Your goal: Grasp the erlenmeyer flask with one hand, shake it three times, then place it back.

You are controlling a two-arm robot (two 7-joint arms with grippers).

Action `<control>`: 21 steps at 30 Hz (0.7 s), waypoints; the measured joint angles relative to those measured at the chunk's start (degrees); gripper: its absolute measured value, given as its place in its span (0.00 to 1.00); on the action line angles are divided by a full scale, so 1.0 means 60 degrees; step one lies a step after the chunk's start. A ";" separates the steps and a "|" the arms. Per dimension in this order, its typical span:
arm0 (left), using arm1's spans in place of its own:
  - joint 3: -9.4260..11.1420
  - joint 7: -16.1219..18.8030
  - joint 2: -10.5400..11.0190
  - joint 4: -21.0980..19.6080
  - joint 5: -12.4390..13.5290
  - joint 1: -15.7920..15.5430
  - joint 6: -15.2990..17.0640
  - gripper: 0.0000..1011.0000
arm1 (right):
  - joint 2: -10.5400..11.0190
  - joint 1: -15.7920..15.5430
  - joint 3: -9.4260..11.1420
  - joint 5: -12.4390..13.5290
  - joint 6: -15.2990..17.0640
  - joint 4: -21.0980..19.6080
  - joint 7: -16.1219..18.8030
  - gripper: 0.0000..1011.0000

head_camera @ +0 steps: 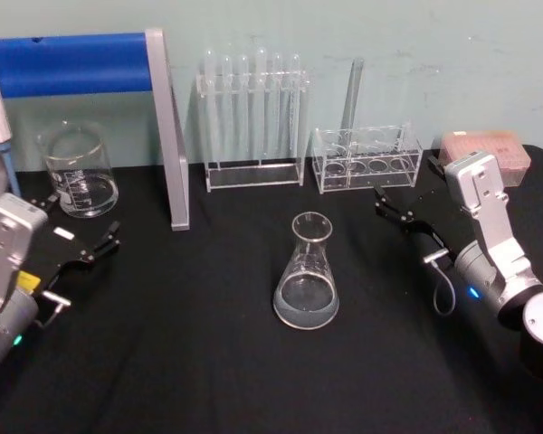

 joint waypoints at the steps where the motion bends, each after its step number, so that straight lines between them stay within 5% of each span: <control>1: 0.0000 -0.0001 0.0000 0.0000 0.0000 0.0001 0.0000 0.99 | 0.0000 0.0000 0.0000 0.0000 0.0000 0.0000 0.0000 0.99; 21: 0.0000 0.0000 0.0000 0.0000 0.0000 0.0000 -0.0001 0.99 | 0.0000 0.0000 0.0000 0.0000 0.0000 0.0000 0.0000 0.99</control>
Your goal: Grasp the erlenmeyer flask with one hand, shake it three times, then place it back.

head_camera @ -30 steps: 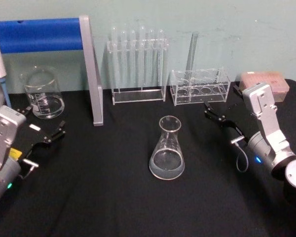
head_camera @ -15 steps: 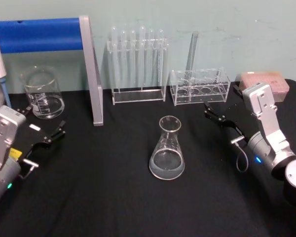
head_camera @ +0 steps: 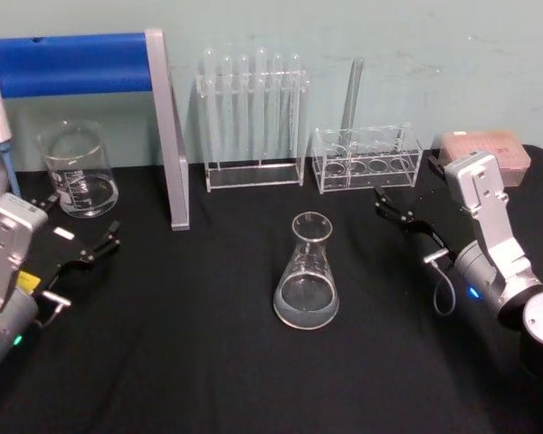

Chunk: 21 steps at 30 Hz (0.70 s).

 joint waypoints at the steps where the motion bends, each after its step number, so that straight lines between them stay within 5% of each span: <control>1: 0.0000 0.0000 0.0000 0.0000 0.0000 0.0000 0.0000 0.99 | 0.0000 0.0000 0.0000 0.0000 0.0000 0.0000 0.0000 0.99; 21: 0.0000 0.0000 0.0000 0.0000 0.0001 0.0000 0.0000 0.99 | 0.0000 0.0000 0.0000 0.0000 0.0000 0.0000 0.0000 0.99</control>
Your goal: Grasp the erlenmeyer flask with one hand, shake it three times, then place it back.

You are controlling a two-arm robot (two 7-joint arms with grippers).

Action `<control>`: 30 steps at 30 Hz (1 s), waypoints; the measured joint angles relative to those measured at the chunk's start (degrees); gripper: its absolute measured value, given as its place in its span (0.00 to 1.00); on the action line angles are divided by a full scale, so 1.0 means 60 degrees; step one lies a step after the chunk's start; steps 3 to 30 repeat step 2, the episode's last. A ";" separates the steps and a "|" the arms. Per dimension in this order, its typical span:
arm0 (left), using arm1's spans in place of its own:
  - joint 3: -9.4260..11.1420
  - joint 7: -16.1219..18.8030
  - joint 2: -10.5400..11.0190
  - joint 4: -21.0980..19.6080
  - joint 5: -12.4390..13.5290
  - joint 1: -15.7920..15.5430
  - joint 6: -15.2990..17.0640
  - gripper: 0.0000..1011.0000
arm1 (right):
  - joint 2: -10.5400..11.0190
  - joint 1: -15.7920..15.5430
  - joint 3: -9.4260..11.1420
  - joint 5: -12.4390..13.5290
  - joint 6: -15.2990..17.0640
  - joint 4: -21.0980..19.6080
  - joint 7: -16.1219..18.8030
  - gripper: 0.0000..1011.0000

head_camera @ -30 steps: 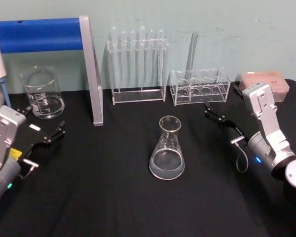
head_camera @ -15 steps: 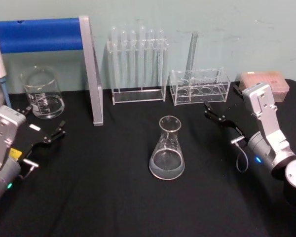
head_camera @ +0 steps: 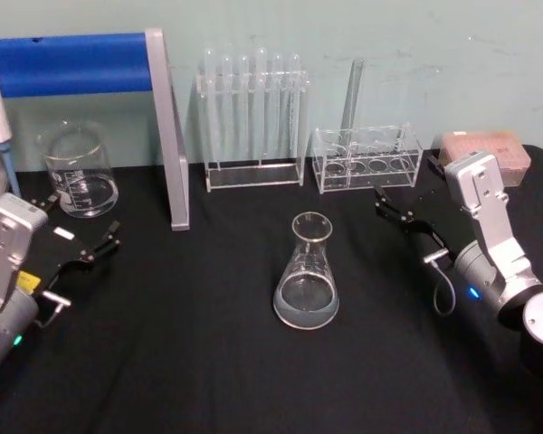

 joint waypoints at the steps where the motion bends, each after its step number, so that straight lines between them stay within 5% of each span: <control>1: 0.0000 0.0000 0.0000 0.0000 0.0000 0.0000 0.0000 0.99 | 0.0000 0.0000 0.0000 0.0000 0.0000 0.0000 0.0000 0.99; 30: 0.0000 0.0000 0.0000 0.0000 0.0000 0.0001 0.0000 0.99 | 0.0000 0.0000 -0.0001 0.0000 0.0000 0.0000 0.0000 0.99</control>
